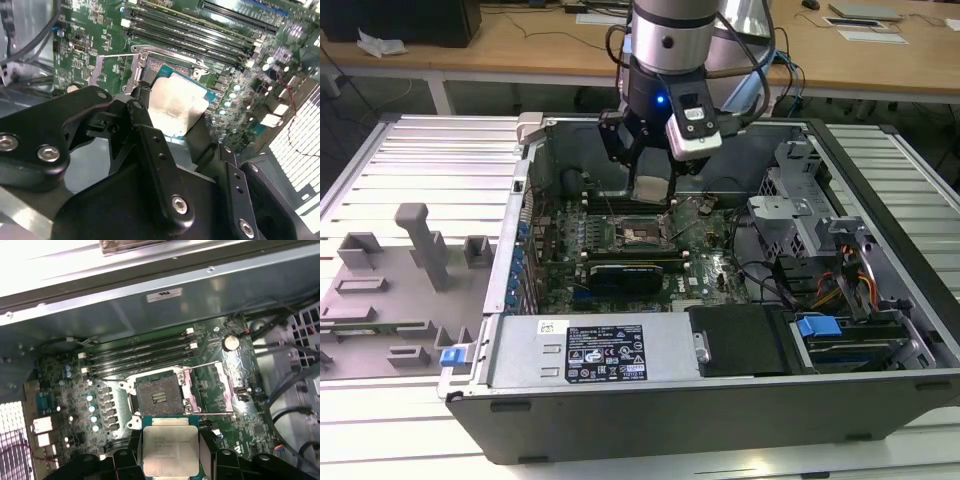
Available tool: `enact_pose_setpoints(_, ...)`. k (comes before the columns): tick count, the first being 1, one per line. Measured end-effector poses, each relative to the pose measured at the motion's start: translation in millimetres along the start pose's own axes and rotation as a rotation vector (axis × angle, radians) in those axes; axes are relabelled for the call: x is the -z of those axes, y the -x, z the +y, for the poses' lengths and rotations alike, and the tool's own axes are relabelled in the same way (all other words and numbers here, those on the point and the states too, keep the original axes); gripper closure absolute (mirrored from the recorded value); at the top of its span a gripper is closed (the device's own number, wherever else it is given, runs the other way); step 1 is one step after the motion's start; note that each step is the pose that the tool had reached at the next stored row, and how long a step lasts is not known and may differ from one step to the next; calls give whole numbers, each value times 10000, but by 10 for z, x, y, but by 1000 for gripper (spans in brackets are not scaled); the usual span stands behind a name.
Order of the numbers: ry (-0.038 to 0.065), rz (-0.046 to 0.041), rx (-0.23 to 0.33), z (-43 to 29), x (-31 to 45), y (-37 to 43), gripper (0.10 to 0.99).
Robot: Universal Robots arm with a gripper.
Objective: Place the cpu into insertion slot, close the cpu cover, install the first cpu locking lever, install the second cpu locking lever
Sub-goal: 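Place the cpu into insertion slot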
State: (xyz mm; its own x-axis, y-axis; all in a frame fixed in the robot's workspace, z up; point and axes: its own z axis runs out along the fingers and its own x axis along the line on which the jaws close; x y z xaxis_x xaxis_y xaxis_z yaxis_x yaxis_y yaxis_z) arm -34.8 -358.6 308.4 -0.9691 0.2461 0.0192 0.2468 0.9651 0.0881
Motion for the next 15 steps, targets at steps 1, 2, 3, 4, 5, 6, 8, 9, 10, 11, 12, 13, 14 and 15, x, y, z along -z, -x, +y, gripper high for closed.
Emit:
enact_pose_setpoints(1,5,-20,-234,0,-3,0,545)
enact_pose_setpoints(2,8,-37,-423,0,-5,0,545)
enact_pose_setpoints(3,11,-50,-574,0,-7,0,545)
enact_pose_setpoints(4,18,-82,-923,-1,-12,0,545)
enact_pose_setpoints(5,23,-102,-1153,-1,-15,0,545)
enact_pose_setpoints(6,26,-117,-1323,-1,-17,0,545)
enact_pose_setpoints(8,33,-146,-1648,-2,-21,1,545)
enact_pose_setpoints(9,36,-161,-1822,-2,-23,1,545)
enact_pose_setpoints(10,41,-182,-2061,-2,-26,1,545)
enact_pose_setpoints(11,46,-207,-2352,-2,-30,1,545)
enact_pose_setpoints(12,53,-240,-2716,-3,-34,1,545)
enact_pose_setpoints(13,59,-269,-3043,-3,-38,1,545)
enact_pose_setpoints(14,64,-291,-3298,-4,-41,1,545)
enact_pose_setpoints(15,67,-305,-3456,-4,-43,1,545)
